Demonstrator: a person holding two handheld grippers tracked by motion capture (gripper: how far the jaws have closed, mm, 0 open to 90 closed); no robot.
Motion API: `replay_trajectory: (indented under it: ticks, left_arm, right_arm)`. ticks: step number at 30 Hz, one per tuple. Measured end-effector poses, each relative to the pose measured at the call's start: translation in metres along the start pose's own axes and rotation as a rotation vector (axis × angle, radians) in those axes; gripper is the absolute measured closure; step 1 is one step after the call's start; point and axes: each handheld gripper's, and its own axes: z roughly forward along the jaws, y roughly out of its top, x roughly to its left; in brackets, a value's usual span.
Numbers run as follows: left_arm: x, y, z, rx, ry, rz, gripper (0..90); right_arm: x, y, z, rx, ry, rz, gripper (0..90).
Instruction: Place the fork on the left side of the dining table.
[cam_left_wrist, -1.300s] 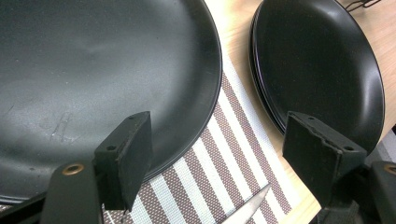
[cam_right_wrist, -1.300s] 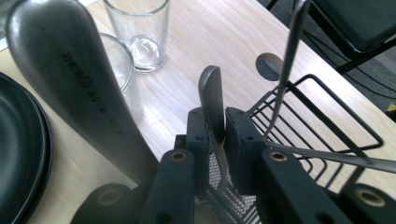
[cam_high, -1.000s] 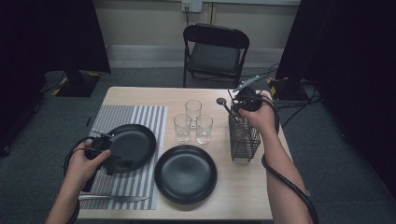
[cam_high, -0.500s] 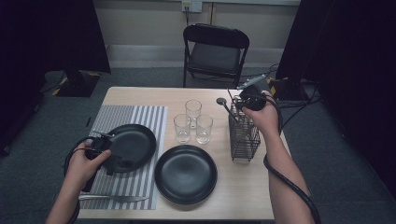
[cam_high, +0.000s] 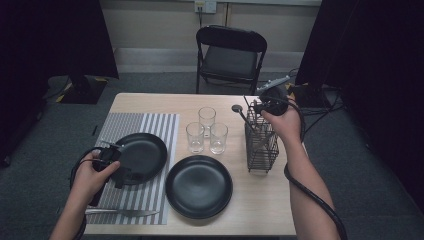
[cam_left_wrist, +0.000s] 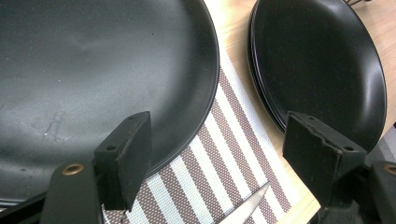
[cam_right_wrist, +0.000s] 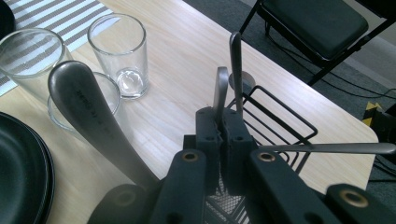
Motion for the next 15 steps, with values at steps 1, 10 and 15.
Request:
replay_trajectory:
  ticks: [1,10,15]
  left_arm:
    - [0.000,0.000,0.000,0.002,-0.003,0.000,24.2]
    - [-0.001,0.000,0.001,-0.001,-0.006,-0.001,24.2]
    - [-0.002,0.000,0.000,0.002,-0.005,0.006,24.2]
  right_arm:
    - [0.000,0.000,-0.001,-0.007,-0.001,0.004,87.6]
    - [-0.005,0.005,-0.016,-0.040,0.014,0.034,87.6]
    - [-0.005,0.009,-0.024,-0.047,0.009,0.030,87.6]
